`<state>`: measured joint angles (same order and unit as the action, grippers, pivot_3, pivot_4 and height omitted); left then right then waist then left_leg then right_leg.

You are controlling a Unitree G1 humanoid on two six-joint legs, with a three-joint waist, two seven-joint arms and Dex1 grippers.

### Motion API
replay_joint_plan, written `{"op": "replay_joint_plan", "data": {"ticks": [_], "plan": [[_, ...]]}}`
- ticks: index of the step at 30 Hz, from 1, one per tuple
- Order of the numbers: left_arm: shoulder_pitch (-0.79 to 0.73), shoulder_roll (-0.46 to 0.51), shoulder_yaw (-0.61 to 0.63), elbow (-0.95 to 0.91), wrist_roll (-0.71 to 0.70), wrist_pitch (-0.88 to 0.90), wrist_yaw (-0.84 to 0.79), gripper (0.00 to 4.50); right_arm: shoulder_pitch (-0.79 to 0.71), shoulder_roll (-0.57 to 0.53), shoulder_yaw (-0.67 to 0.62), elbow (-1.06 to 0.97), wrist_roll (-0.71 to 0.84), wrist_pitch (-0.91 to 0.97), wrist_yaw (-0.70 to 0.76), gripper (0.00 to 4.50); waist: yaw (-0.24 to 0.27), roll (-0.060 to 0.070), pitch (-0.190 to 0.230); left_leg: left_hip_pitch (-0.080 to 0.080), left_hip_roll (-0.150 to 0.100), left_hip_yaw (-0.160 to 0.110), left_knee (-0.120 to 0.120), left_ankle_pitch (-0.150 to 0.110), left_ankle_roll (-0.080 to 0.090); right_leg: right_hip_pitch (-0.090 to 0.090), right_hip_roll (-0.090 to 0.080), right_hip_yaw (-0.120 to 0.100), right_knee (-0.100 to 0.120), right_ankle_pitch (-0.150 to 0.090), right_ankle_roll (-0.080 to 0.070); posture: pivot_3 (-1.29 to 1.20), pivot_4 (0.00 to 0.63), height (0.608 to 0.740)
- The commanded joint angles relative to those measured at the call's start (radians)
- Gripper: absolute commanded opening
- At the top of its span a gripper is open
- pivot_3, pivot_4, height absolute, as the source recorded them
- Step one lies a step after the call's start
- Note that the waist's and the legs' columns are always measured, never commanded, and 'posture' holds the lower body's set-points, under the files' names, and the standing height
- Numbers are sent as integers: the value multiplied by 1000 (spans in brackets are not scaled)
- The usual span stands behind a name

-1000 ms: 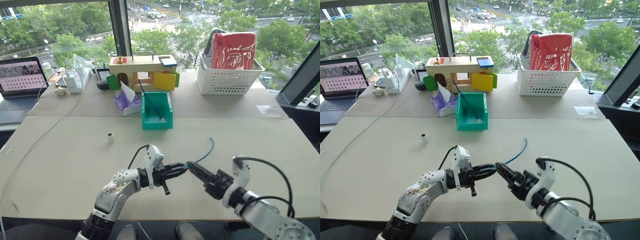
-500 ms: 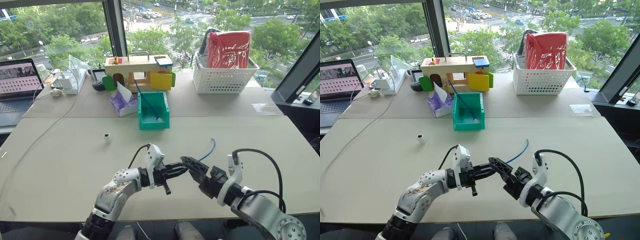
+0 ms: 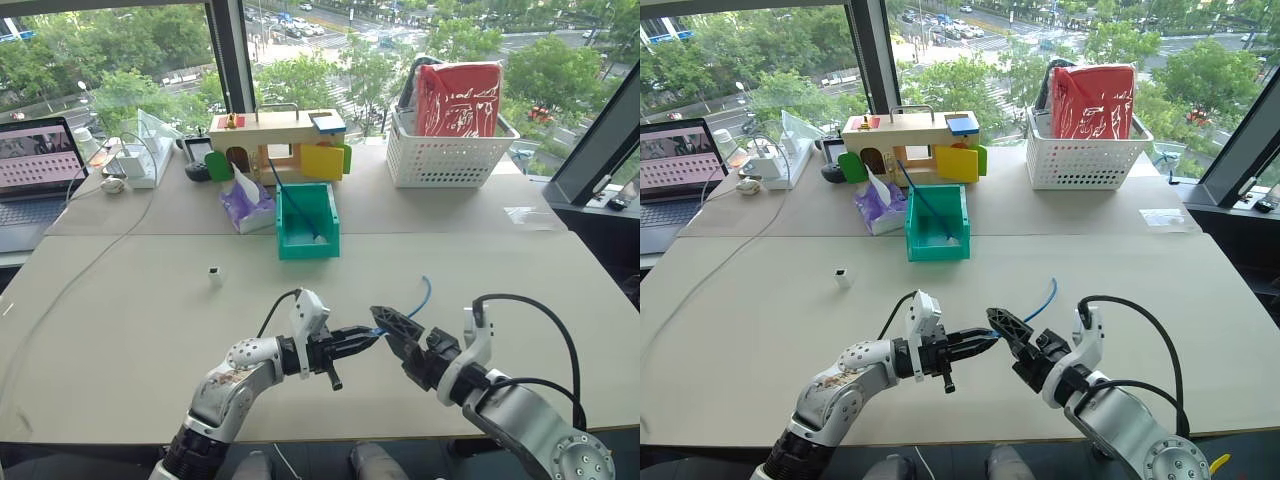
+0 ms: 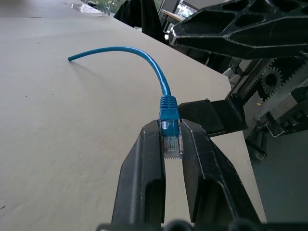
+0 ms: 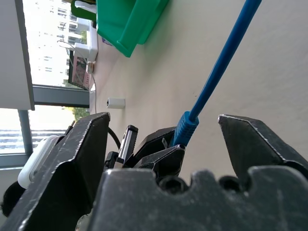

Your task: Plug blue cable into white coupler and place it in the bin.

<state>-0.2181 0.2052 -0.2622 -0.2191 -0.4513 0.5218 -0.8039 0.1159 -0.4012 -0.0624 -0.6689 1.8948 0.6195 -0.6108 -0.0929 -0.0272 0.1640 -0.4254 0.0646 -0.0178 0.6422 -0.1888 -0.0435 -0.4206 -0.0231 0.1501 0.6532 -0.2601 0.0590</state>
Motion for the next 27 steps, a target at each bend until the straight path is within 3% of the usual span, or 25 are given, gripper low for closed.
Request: {"op": "replay_joint_plan", "data": {"ticks": [1, 9, 15, 16, 18, 25, 26, 27], "plan": [[-1, -3, -10, -29, -13, -13, -7, 85, -3, -11, 7, -38, 9, -31, 27, 2767, 0, 0, 0, 0, 0, 0, 0, 0, 0, 0, 0, 0, 0, 0, 0, 0, 150, 740], [-3, -5, -12, -23, -20, -15, -5, 85, -10, -18, 22, -34, -4, -57, 44, 66, 3, 0, 0, 0, 0, 0, 0, 0, 0, 0, 0, 0, 0, 0, 0, 0, 150, 740], [-8, 3, -4, -17, -32, -23, -15, 85, -11, -29, 25, -34, -9, -65, 57, 66, 6, 0, 0, 0, 0, 0, 0, 0, 0, 0, 0, 0, 0, 0, 0, 0, 150, 740], [-9, 7, -2, -14, -37, -22, -24, 1087, -11, -33, 24, -33, -11, -65, 59, 0, 6, 0, 0, 0, 0, 0, 0, 0, 0, 0, 0, 0, 0, 0, 0, 0, 150, 740], [-7, 16, 28, -8, -76, -19, -56, 1676, -12, -40, 21, -32, -18, -64, 66, 0, 7, 0, 0, 0, 0, 0, 0, 0, 0, 0, 0, 0, 0, 0, 0, 0, 150, 740], [55, 249, 90, 47, -38, -131, -247, 4124, -58, -40, -21, -10, -133, -102, 113, 0, 1, 0, 0, 1, 0, 0, -1, 0, 0, 0, 0, 0, 0, -1, -1, 0, 150, 740], [64, 289, 127, 74, -38, -152, -268, 4407, -74, -42, -30, 0, -154, -107, 120, 0, 1, 0, 0, 1, 0, 0, -1, 0, 0, -1, 0, 0, 0, -1, -1, 0, 150, 740], [68, 328, 164, 105, -37, -173, -287, 4407, -95, -48, -37, 10, -178, -110, 128, 0, 1, 0, 0, 1, 0, 0, -1, 0, 0, -1, 0, 0, 0, -1, -1, 0, 150, 740]]}}
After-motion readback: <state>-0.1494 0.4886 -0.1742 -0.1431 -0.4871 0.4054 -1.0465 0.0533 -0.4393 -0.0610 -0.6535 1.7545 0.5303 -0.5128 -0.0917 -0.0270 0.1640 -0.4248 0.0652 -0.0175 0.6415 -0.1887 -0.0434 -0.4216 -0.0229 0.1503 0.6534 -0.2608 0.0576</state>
